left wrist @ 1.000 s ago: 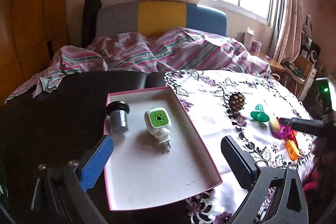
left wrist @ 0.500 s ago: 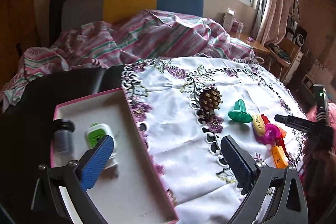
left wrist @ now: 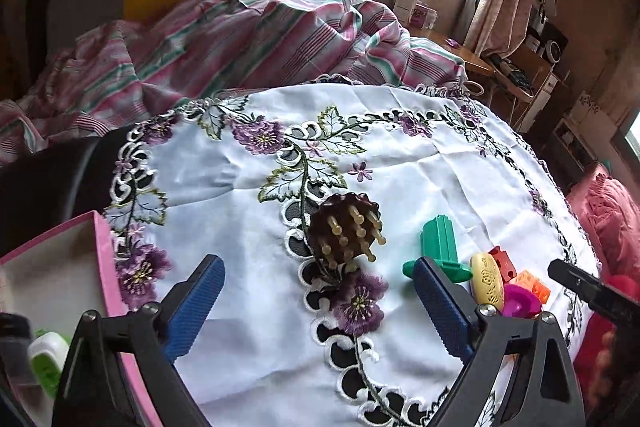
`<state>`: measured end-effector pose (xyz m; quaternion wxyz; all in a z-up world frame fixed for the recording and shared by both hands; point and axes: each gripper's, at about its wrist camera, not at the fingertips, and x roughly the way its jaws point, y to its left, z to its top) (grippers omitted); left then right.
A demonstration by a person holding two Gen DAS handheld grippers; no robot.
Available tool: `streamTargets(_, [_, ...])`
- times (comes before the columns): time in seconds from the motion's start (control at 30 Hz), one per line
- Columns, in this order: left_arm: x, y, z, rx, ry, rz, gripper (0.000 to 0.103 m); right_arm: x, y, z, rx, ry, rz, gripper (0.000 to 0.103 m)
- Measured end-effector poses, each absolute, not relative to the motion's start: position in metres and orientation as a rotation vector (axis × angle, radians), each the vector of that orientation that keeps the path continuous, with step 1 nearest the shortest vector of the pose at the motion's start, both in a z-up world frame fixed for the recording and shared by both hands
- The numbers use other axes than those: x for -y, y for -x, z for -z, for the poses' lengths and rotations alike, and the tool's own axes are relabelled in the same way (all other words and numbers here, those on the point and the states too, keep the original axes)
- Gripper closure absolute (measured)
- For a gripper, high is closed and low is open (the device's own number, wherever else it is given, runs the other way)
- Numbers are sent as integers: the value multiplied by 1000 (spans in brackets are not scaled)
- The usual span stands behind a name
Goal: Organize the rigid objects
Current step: 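Move the left gripper to the brown spiky hair roller and grasp it, then carry the roller into the tray while the right gripper grasps the green spool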
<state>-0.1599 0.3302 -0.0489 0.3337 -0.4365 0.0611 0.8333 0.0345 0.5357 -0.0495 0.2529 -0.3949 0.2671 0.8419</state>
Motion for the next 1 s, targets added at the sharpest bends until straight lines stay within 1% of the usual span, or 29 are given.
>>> streamTargets(0.17, [-350, 178, 58, -121, 1157, -2148, 7, -536, -32, 52, -738, 1093, -2288, 43])
streamTargets(0.33, [-376, 188, 73, -178, 1150, -2118, 6, -533, -29, 52, -728, 1108, -2302, 43])
streamTargets(0.43, [-380, 195, 90, -224, 1179, -2125, 6, -531, -29, 50, -711, 1100, -2309, 43])
streamTargets(0.5, [-378, 200, 99, -217, 1193, -2119, 7, -531, -28, 51, -686, 1105, -2300, 43])
streamTargets(0.57, [-374, 204, 103, -168, 1217, -2102, 14, -531, -28, 52, -684, 1113, -2294, 43])
streamTargets(0.63, [-375, 206, 104, -143, 1226, -2087, 16, -530, -27, 53, -675, 1120, -2287, 43])
streamTargets(0.7, [-380, 203, 105, -156, 1214, -2088, 18, -530, -27, 53, -660, 1119, -2281, 43])
streamTargets(0.73, [-382, 202, 105, -164, 1211, -2076, 22, -530, -27, 54, -657, 1120, -2277, 43])
streamTargets(0.77, [-386, 201, 106, -181, 1204, -2060, 29, -530, -27, 54, -658, 1122, -2275, 43])
streamTargets(0.8, [-389, 199, 106, -194, 1195, -2049, 32, -531, -27, 54, -661, 1124, -2273, 43])
streamTargets(0.83, [-391, 197, 107, -202, 1192, -2038, 40, -531, -27, 54, -662, 1123, -2273, 43])
streamTargets(1.0, [-389, 196, 107, -193, 1193, -2052, 40, -528, -26, 54, -639, 1125, -2288, 43])
